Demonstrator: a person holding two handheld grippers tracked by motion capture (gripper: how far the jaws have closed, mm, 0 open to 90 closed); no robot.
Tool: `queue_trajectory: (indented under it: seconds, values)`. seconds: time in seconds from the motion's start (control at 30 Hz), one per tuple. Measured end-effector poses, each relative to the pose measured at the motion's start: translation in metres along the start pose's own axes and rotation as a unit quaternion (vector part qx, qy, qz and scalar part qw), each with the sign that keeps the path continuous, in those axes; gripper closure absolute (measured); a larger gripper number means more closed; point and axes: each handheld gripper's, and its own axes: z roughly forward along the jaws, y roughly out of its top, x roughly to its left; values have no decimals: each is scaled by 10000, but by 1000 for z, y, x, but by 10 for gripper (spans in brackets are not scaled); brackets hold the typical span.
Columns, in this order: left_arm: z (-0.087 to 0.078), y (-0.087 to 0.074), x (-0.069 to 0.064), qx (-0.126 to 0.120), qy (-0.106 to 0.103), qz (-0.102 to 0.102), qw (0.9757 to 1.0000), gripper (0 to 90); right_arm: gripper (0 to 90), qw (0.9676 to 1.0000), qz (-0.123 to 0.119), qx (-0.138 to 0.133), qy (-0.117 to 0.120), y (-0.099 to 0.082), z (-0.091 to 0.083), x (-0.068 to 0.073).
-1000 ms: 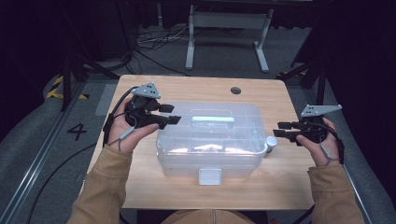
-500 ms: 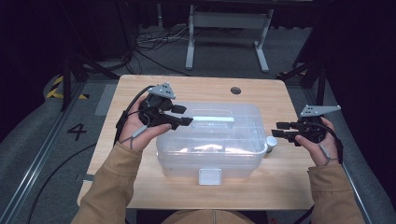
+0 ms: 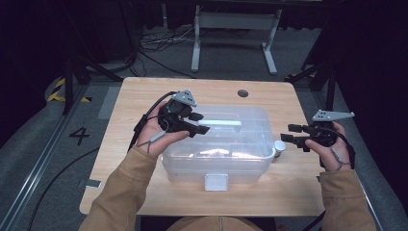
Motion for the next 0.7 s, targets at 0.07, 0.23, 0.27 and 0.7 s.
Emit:
queue_trajectory:
  seconds: [0.07, 0.23, 0.27, 0.7]
  values:
    - [4, 1, 0, 32, -16, 17, 10000, 503, 350, 10000, -24, 29, -71, 0, 2, 1]
    - [10, 1, -1, 135, -29, 67, 9999, 538, 508, 9990, -310, 208, -228, 1, 4, 5]
    - [10, 1, -1, 120, -17, 80, 9999, 558, 540, 9986, -428, 210, -226, 2, 3, 5]
    - [6, 4, -1, 173, 160, 140, 9996, 699, 635, 9967, -742, -234, 239, 2, -1, 10]
